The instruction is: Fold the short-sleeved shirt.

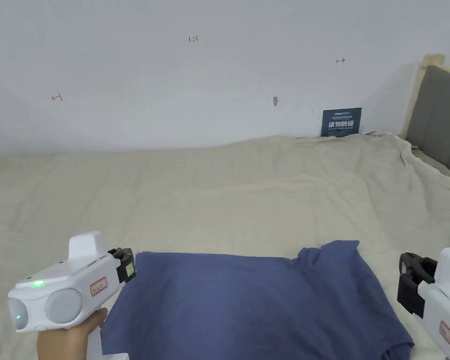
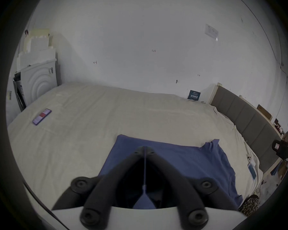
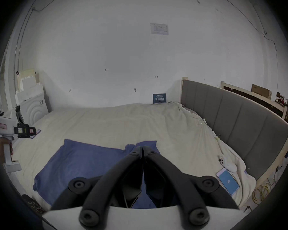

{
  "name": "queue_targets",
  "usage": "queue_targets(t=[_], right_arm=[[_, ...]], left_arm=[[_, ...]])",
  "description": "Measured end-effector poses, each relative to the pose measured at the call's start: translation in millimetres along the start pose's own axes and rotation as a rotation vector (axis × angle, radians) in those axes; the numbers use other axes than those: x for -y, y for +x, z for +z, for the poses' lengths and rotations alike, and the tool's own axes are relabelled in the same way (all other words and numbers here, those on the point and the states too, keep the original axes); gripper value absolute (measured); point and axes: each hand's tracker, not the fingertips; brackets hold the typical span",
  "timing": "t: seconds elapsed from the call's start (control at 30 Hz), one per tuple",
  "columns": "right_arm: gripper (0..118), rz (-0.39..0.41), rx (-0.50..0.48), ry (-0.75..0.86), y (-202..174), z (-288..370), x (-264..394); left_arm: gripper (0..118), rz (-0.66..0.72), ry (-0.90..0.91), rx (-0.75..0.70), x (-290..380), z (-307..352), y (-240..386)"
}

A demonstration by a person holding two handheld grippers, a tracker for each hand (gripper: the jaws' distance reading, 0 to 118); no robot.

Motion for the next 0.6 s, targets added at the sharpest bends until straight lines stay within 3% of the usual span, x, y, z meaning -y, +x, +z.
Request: queue_targets(t=[0.33, 0.37, 0.43, 0.5, 0.6], right_arm=[[0, 0.019, 0.033, -0.044, -2.1, -63.9, -2.1], [0, 0.022, 0.037, -0.054, -2.4, -71.7, 0.0], [0, 0.032, 0.048, -0.076, -1.7, -86.2, 4.7], [0, 0.04, 0.055, -0.104, -0.2, -101.5, 11.0], [0, 0.054, 0.068, -0.138, 0.8, -118.9, 19.8]], left_arm=[[3, -0.051, -0.265, -0.03, -28.4, -163.0, -40.4], [12, -0.063, -0.302, -0.041, -29.9, -181.1, -44.0], [62, -0.04, -0.366, -0.057, -31.3, -213.8, -50.5], [95, -0.044, -0.393, -0.062, -29.9, -240.1, -55.2], [97, -0.066, -0.427, -0.083, -23.3, -272.6, -60.3]])
